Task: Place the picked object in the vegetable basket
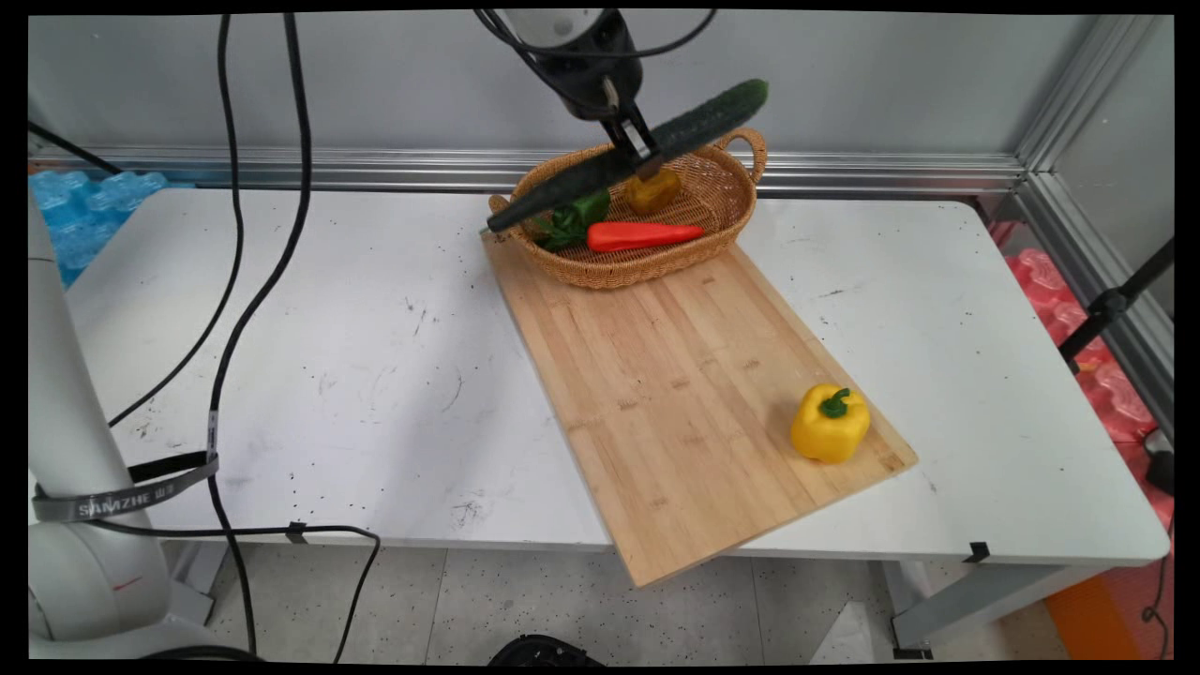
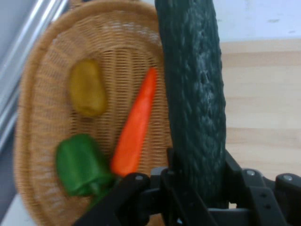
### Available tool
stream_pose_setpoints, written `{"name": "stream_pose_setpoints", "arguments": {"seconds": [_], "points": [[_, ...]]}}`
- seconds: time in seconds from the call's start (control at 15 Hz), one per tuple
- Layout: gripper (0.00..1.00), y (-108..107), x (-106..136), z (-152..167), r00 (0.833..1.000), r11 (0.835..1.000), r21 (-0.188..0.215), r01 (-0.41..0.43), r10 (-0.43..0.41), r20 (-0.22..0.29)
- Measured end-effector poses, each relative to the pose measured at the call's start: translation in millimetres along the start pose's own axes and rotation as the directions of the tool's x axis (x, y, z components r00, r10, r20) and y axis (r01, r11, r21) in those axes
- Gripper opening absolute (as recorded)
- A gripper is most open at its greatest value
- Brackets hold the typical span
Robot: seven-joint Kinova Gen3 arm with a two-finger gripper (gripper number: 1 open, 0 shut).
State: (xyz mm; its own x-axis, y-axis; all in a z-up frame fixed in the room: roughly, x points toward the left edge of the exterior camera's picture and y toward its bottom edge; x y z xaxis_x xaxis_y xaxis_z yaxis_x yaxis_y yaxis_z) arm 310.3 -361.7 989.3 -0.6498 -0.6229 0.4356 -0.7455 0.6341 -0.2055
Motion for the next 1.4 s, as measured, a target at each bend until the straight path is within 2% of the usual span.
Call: {"name": "stream_pose_setpoints", "arguments": {"seconds": [0.27, 0.53, 0.93, 1.4], "points": [[0.0, -22.9, 5.2, 13.4, 1.0, 1.0, 0.026, -0.01, 0.009, 0.025], [0.0, -37.6, 13.4, 43.5, 0.997, 0.999, 0.037, -0.013, 0.011, 0.071], [0.0, -48.0, 26.9, 97.1, 0.988, 0.999, 0.047, 0.022, -0.029, 0.152], [0.0, -50.0, 49.7, 150.1, 0.977, 0.998, 0.036, 0.047, -0.053, 0.206]]}}
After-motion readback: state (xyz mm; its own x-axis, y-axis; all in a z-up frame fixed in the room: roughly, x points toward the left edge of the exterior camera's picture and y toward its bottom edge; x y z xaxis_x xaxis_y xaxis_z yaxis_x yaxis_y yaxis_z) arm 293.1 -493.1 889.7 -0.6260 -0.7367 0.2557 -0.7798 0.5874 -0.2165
